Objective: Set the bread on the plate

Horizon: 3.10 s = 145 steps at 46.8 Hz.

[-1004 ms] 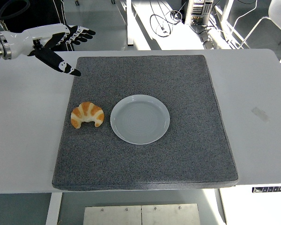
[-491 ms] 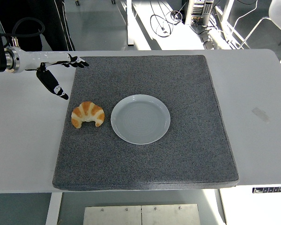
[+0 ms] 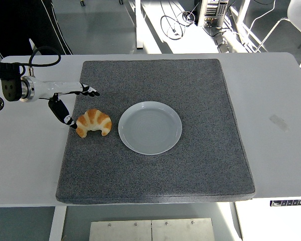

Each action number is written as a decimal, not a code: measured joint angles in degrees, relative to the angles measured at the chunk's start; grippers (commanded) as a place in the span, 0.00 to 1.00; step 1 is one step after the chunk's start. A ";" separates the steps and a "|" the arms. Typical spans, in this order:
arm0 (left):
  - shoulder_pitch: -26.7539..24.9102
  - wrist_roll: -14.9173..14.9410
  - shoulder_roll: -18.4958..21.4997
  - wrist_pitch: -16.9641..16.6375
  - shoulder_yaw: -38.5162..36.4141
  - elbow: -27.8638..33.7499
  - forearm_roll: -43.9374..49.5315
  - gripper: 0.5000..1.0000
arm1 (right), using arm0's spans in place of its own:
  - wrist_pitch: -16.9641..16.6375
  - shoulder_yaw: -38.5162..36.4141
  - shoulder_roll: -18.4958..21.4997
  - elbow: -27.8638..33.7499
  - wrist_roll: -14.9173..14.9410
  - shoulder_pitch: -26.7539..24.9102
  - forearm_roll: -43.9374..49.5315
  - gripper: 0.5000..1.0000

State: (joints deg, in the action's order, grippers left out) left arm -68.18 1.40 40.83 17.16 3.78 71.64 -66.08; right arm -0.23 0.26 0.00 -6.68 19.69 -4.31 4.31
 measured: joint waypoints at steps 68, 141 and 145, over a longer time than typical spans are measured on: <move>5.48 0.09 -6.37 -9.69 -0.15 -1.80 -3.32 0.79 | -0.02 0.00 0.00 0.00 0.00 -0.01 0.00 1.00; -10.45 -1.83 -5.27 -7.05 0.00 -2.47 -1.06 0.00 | 0.02 0.00 0.00 0.00 0.00 -0.01 0.00 1.00; -10.64 -1.82 -6.93 -7.05 0.00 -2.47 -1.07 0.00 | 0.01 0.00 0.00 0.00 0.00 0.01 0.00 1.00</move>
State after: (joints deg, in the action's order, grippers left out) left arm -78.82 -0.42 33.90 10.11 3.77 69.17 -67.15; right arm -0.22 0.26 0.00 -6.68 19.69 -4.30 4.31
